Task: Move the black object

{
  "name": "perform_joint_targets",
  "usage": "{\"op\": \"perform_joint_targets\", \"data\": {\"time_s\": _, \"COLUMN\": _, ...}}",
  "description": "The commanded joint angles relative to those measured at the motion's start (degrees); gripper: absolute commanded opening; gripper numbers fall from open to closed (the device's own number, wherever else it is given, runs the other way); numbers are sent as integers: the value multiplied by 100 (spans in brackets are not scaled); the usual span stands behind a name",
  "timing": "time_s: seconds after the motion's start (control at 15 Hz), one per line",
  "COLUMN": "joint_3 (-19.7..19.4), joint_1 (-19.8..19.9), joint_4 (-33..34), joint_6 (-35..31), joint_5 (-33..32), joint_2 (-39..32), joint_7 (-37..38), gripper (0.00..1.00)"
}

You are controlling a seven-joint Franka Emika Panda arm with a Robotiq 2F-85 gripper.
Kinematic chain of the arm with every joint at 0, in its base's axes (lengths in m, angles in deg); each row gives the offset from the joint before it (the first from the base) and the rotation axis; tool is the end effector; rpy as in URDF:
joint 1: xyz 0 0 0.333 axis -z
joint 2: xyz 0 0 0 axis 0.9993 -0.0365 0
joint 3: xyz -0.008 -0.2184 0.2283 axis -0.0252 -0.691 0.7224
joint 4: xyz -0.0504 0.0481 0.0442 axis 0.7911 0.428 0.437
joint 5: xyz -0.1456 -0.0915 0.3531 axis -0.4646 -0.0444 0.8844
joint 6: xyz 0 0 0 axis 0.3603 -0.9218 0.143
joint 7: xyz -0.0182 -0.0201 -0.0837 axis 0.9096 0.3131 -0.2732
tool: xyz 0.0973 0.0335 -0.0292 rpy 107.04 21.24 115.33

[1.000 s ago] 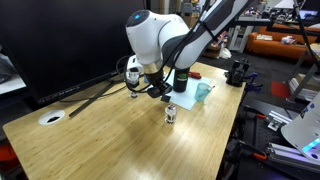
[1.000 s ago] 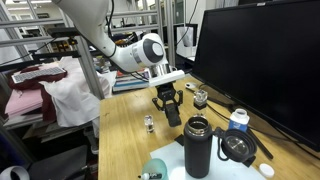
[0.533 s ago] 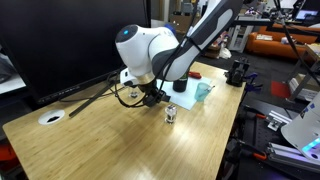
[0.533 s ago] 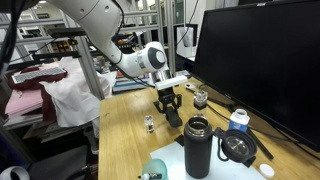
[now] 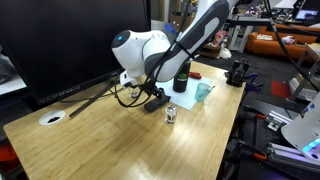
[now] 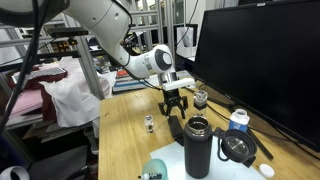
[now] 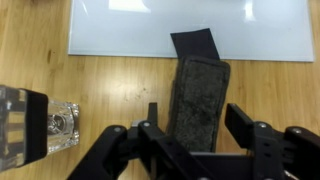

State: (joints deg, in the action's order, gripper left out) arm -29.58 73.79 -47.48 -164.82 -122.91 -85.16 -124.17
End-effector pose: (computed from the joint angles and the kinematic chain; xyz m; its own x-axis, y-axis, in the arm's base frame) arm 0.6154 0.2253 0.1766 -0.0351 0.8869 -0.4606 0.9991 0.0197 -0.0381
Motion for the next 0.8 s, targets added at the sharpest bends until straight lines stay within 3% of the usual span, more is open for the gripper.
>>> {"op": "perform_joint_targets", "data": {"time_s": 0.0, "joint_3": -21, "joint_1": -29, "joint_4": 184, "joint_6": 258, "joint_5": 35, "joint_2": 10, "joint_7": -74, "gripper": 99}}
{"op": "perform_joint_targets", "data": {"time_s": 0.73, "joint_3": -14, "joint_1": -18, "joint_4": 156, "joint_6": 145, "joint_5": 53, "joint_2": 44, "joint_7": -2, "gripper": 100}}
